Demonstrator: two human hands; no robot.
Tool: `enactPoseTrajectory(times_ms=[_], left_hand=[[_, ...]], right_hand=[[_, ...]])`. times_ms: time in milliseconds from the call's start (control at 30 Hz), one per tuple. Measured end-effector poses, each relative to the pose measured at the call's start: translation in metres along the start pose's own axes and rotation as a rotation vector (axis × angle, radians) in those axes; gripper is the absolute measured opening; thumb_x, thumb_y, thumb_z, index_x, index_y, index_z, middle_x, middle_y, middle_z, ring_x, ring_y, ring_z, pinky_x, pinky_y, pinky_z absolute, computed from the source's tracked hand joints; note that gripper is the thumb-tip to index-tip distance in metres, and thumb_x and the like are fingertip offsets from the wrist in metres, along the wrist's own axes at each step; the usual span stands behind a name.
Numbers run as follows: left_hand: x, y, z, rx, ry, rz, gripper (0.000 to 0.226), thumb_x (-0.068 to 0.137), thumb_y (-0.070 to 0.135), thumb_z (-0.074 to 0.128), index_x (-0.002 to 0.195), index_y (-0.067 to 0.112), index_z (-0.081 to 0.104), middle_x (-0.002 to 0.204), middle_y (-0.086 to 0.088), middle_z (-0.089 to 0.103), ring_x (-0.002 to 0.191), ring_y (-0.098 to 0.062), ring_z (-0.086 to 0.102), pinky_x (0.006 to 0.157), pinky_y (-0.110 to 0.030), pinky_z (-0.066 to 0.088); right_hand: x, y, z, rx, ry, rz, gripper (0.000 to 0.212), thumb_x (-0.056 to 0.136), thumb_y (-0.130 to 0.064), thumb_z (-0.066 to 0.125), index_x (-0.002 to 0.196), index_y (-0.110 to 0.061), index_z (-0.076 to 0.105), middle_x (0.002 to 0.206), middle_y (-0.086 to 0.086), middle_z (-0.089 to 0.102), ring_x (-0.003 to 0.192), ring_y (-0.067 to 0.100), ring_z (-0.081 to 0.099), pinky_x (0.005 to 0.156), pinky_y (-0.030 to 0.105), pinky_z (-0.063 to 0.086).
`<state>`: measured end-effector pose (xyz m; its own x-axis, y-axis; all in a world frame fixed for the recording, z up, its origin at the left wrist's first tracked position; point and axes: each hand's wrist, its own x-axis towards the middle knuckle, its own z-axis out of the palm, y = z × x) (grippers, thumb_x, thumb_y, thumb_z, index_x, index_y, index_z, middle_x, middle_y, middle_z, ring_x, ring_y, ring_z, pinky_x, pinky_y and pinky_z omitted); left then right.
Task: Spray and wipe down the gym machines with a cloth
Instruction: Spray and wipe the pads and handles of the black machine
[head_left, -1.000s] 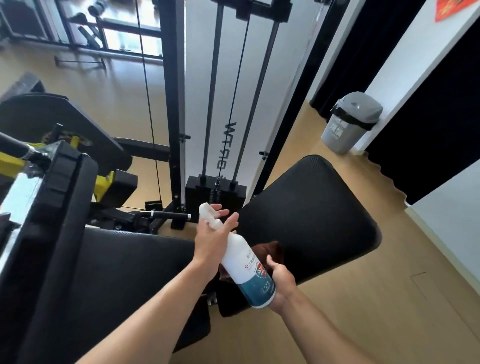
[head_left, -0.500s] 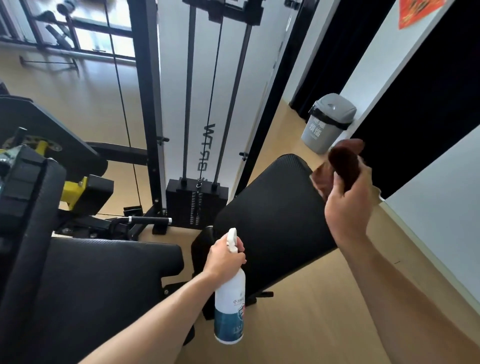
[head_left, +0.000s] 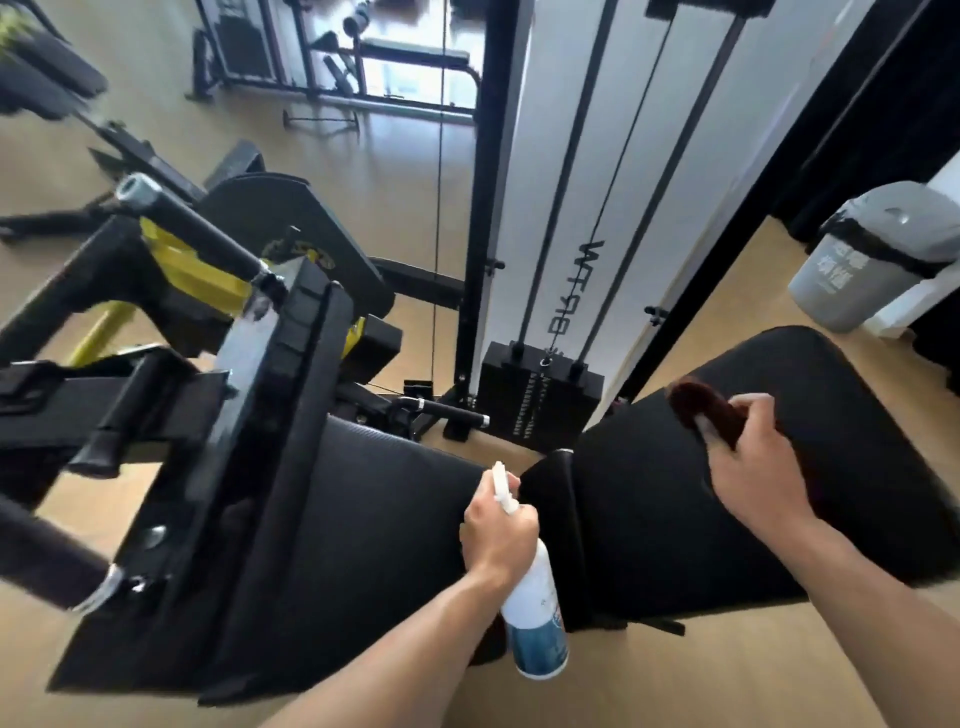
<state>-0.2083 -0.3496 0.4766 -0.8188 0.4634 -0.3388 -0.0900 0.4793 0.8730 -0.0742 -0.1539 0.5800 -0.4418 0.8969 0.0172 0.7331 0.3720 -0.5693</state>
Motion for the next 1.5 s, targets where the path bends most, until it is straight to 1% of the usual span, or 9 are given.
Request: enactPoseTrajectory(times_ms=[67,200,333,533,600,867,1100,1267,1500], left_hand=[[0.007,0.005,-0.026,-0.013,0.096,0.014,0.024,0.082,0.005,0.06,0.093,0.026,0.054,0.084,0.007,0.062,0.071,-0.007,0.06,0.055,-0.013,0.036],[0.012,0.015,-0.079,-0.043,0.329,0.097,0.022,0.078,-0.001,0.063,0.08,0.02,0.054,0.077,0.006,0.062,0.071,-0.004,0.059,0.059,-0.01,0.04],[0.013,0.024,-0.117,-0.14,0.487,0.106,0.021,0.084,0.003,0.065,0.092,0.021,0.06,0.086,0.008,0.065,0.078,0.0,0.061,0.062,-0.005,0.04],[0.025,0.032,-0.131,-0.195,0.576,0.001,0.012,0.08,0.003,0.063,0.082,0.015,0.062,0.08,0.0,0.069,0.076,-0.014,0.069,0.069,-0.028,0.053],[0.022,0.036,-0.129,-0.194,0.62,-0.022,0.013,0.081,0.002,0.063,0.086,0.014,0.063,0.082,0.002,0.068,0.076,-0.011,0.066,0.066,-0.019,0.049],[0.004,0.047,-0.101,-0.092,0.702,-0.068,0.018,0.081,0.005,0.063,0.082,0.022,0.057,0.085,0.004,0.069,0.079,-0.012,0.067,0.066,-0.024,0.05],[-0.026,0.035,-0.081,-0.121,0.857,-0.169,0.008,0.085,0.012,0.061,0.085,0.02,0.059,0.082,0.003,0.071,0.079,-0.012,0.07,0.076,-0.037,0.059],[-0.057,0.014,-0.075,-0.148,0.92,-0.282,0.014,0.084,0.017,0.058,0.098,0.018,0.064,0.092,0.003,0.073,0.092,-0.017,0.07,0.086,-0.041,0.058],[-0.095,-0.001,-0.078,-0.143,1.013,-0.382,0.017,0.085,0.013,0.056,0.1,0.017,0.062,0.093,0.002,0.071,0.092,-0.02,0.067,0.085,-0.04,0.056]], right_hand=[[0.001,-0.03,0.044,0.327,-0.222,0.113,0.018,0.108,-0.029,0.055,0.123,-0.019,0.054,0.109,0.007,0.071,0.084,0.013,0.065,0.068,0.03,0.049],[-0.012,-0.071,0.144,0.681,-0.494,0.304,0.017,0.106,-0.018,0.057,0.106,-0.014,0.074,0.105,0.011,0.079,0.085,0.022,0.073,0.077,0.034,0.058],[-0.03,-0.112,0.196,0.704,-0.637,0.338,0.023,0.107,-0.027,0.057,0.113,-0.013,0.073,0.098,0.01,0.08,0.087,0.029,0.075,0.068,0.034,0.057],[-0.031,-0.116,0.214,0.794,-0.723,0.474,0.023,0.107,-0.035,0.056,0.114,-0.019,0.072,0.098,0.009,0.081,0.098,0.036,0.075,0.097,0.055,0.058],[-0.027,-0.107,0.212,0.797,-0.738,0.491,0.02,0.106,-0.034,0.058,0.115,-0.022,0.071,0.097,0.007,0.081,0.098,0.034,0.075,0.097,0.053,0.057],[-0.006,-0.065,0.199,0.787,-0.833,0.504,0.023,0.104,-0.034,0.062,0.124,-0.025,0.068,0.11,0.01,0.078,0.097,0.037,0.075,0.092,0.052,0.06],[-0.012,-0.059,0.198,0.723,-0.99,0.433,0.008,0.106,-0.029,0.059,0.109,-0.028,0.066,0.104,0.007,0.076,0.093,0.031,0.074,0.067,0.039,0.059],[-0.031,-0.067,0.202,0.688,-1.097,0.332,0.028,0.099,-0.039,0.069,0.117,-0.018,0.068,0.103,0.01,0.079,0.097,0.033,0.075,0.099,0.054,0.057],[-0.06,-0.075,0.207,0.615,-1.283,0.251,0.033,0.089,-0.017,0.081,0.117,-0.004,0.07,0.098,0.021,0.079,0.089,0.041,0.077,0.073,0.05,0.065]])
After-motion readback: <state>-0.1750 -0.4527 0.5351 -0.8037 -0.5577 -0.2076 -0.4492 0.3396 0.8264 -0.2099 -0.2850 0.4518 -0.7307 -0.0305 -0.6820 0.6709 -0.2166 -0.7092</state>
